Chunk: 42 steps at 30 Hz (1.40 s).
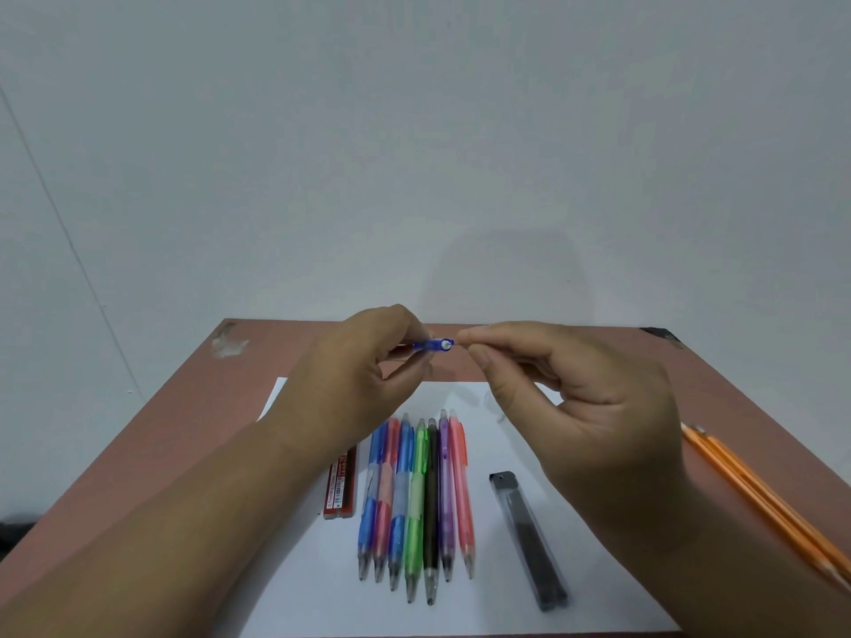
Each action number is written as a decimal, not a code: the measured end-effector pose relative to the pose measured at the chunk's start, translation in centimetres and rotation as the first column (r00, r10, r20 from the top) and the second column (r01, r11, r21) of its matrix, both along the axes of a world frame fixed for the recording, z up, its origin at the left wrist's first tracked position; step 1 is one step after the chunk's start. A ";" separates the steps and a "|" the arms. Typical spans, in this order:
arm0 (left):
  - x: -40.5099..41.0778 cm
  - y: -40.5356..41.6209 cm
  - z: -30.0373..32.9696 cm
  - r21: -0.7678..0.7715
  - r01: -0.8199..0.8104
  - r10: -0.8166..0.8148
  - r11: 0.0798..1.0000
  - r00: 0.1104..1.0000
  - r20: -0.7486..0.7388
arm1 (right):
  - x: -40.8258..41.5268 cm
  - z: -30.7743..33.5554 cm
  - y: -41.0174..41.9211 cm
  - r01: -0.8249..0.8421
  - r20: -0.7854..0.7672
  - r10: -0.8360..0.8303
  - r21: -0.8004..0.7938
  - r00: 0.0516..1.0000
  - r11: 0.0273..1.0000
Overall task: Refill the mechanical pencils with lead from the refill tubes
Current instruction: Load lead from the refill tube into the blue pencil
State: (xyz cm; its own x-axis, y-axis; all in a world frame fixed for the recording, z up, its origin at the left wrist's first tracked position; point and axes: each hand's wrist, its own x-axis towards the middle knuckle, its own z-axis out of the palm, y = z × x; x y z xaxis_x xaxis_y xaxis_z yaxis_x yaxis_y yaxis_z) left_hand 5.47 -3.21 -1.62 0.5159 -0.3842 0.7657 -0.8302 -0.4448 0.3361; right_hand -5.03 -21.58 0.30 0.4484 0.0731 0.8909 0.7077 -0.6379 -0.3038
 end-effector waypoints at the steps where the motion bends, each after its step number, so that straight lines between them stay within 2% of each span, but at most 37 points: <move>1: 0.0 0.0 0.0 0.005 -0.001 0.001 1.000 1.000 0.002 | 0.0 0.0 0.0 0.002 -0.001 -0.002 -0.003 1.000 1.000; 31: -0.2 0.0 0.2 0.047 -0.025 0.027 0.999 0.998 -0.056 | 0.3 0.1 -0.1 0.073 -0.003 -0.073 -0.022 0.997 0.997; 38: -0.3 -0.1 0.1 0.064 -0.010 0.015 0.998 0.997 -0.072 | 0.7 0.1 0.0 0.093 -0.067 -0.095 -0.026 0.993 0.995; 42: -0.3 -0.2 0.0 0.050 -0.017 0.021 0.999 0.996 -0.085 | 1.0 -0.3 -0.2 0.141 -0.144 -0.135 0.028 0.980 0.990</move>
